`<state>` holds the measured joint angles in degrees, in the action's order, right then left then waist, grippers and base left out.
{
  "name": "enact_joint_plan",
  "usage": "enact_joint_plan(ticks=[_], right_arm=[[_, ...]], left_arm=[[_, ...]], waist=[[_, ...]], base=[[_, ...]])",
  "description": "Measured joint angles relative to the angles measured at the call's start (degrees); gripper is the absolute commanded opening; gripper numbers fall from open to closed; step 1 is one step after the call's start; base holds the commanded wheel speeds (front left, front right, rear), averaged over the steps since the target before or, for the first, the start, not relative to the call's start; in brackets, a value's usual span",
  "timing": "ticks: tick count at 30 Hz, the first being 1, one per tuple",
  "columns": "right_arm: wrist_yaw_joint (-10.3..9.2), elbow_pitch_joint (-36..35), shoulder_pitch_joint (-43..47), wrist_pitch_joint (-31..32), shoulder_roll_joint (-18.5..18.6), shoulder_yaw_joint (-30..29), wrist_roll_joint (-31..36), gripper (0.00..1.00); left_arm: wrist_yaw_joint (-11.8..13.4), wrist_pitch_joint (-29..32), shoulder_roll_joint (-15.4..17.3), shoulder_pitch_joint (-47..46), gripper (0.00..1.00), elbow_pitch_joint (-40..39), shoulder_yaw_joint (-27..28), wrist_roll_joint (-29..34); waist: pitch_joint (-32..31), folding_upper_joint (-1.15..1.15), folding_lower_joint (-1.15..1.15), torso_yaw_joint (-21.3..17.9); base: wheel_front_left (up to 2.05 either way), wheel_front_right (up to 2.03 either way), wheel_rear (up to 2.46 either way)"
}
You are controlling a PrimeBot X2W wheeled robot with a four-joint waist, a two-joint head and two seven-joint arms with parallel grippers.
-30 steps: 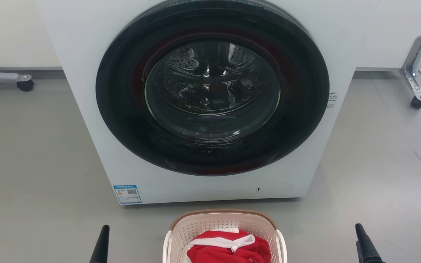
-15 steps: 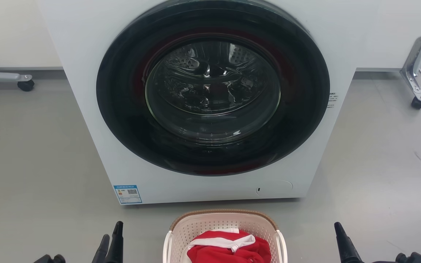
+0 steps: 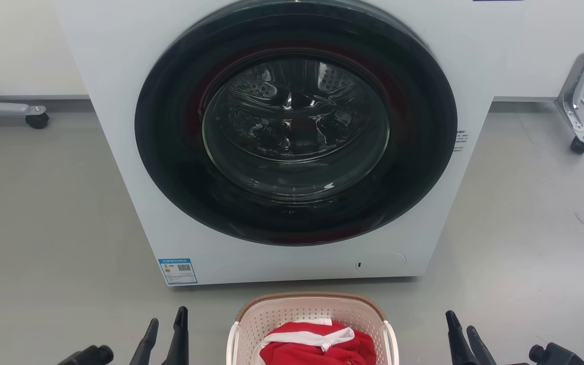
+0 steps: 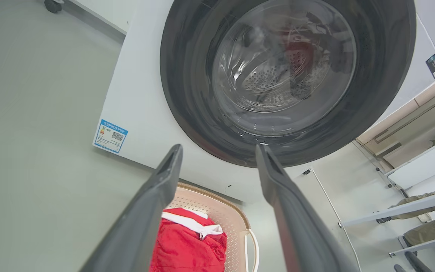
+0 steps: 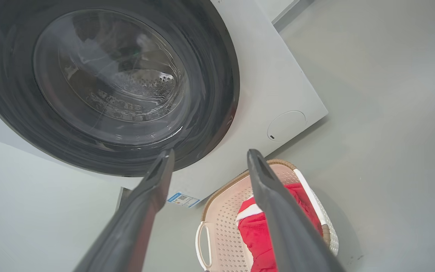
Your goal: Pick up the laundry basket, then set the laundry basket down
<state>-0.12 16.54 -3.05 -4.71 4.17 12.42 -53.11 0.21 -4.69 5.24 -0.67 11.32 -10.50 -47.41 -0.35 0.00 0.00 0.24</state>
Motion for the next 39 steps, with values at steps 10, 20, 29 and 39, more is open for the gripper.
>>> enact_joint_plan(ticks=[10,20,29,39], right_arm=[[-1.43,-0.70,0.07,-2.01,0.15,3.19,7.32,1.00],[-2.48,-1.38,0.11,-4.10,0.38,6.34,14.81,1.00],[-3.50,-1.98,0.14,-6.05,0.63,8.67,21.71,1.00],[-4.52,-2.88,0.16,-8.01,0.79,10.99,29.05,1.00]], left_arm=[[1.41,-2.08,0.26,1.08,1.00,-0.91,-2.61,8.90],[2.88,-4.07,0.62,1.33,1.00,-2.30,-4.83,17.04],[4.13,-6.09,0.88,2.36,1.00,-3.48,-5.84,23.80],[5.44,-8.12,0.88,2.85,1.00,-4.56,-7.13,30.76]], waist=[[-0.45,0.00,0.00,0.06],[-0.72,0.00,0.00,0.12],[-0.78,0.00,0.00,0.10],[-0.71,0.00,0.00,0.04]], base=[[0.00,0.00,0.00],[0.00,0.00,0.00],[0.00,0.00,0.00],[0.00,0.00,0.00]])
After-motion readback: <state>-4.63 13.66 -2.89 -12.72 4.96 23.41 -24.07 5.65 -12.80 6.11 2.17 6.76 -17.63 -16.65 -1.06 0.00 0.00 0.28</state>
